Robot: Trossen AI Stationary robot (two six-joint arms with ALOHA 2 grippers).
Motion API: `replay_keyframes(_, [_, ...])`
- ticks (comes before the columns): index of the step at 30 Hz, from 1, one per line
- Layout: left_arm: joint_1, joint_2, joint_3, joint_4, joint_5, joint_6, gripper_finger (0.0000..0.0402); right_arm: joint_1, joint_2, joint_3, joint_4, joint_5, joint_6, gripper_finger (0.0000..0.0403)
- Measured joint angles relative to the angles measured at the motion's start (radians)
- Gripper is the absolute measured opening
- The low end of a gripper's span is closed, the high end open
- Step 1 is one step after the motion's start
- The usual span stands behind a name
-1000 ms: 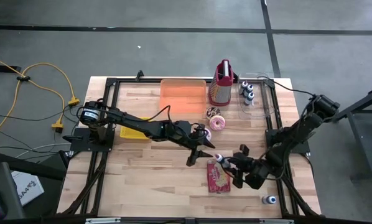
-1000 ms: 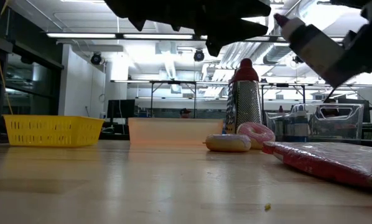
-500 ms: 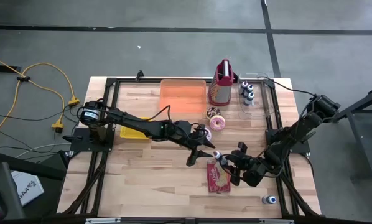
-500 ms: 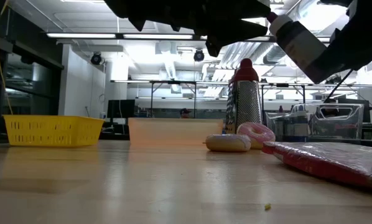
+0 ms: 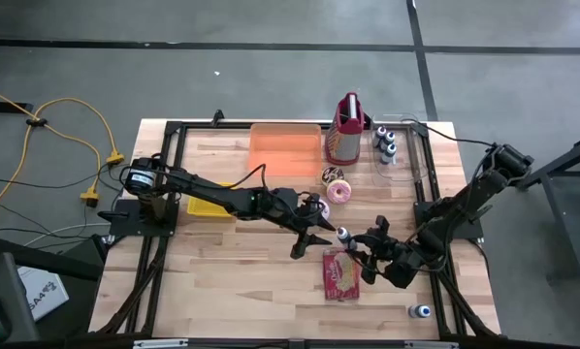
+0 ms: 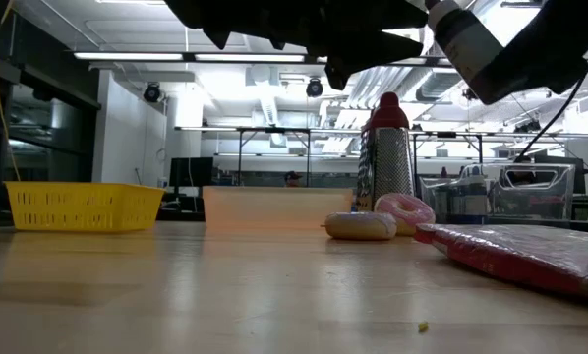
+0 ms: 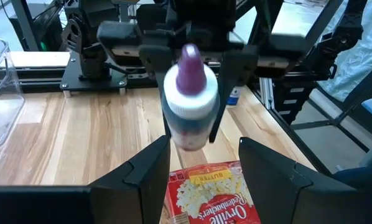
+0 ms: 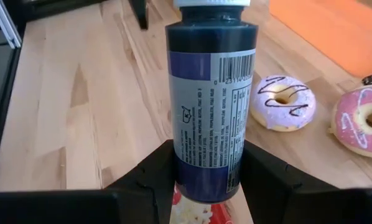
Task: Pick & Place Food Item
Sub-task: Put the violet food coloring bottle into the transparent bin
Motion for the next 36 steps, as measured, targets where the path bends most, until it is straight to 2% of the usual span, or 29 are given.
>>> replay_keyframes(15, [0.0, 0.0, 0.0, 0.066, -0.002, 0.002, 0.0186, -0.004, -0.007, 0.0, 0.012, 0.025, -0.008, 0.0145])
replay_keyframes(25, [0.0, 0.0, 0.0, 0.089, -0.003, 0.0, 0.0186, -0.026, -0.007, 0.0, 0.16, 0.103, -0.211, 0.0145])
replay_keyframes(36, [0.0, 0.0, 0.0, 0.156, -0.006, 0.003, 0.0186, -0.077, -0.007, 0.0, 0.289, 0.104, -0.391, 0.0145])
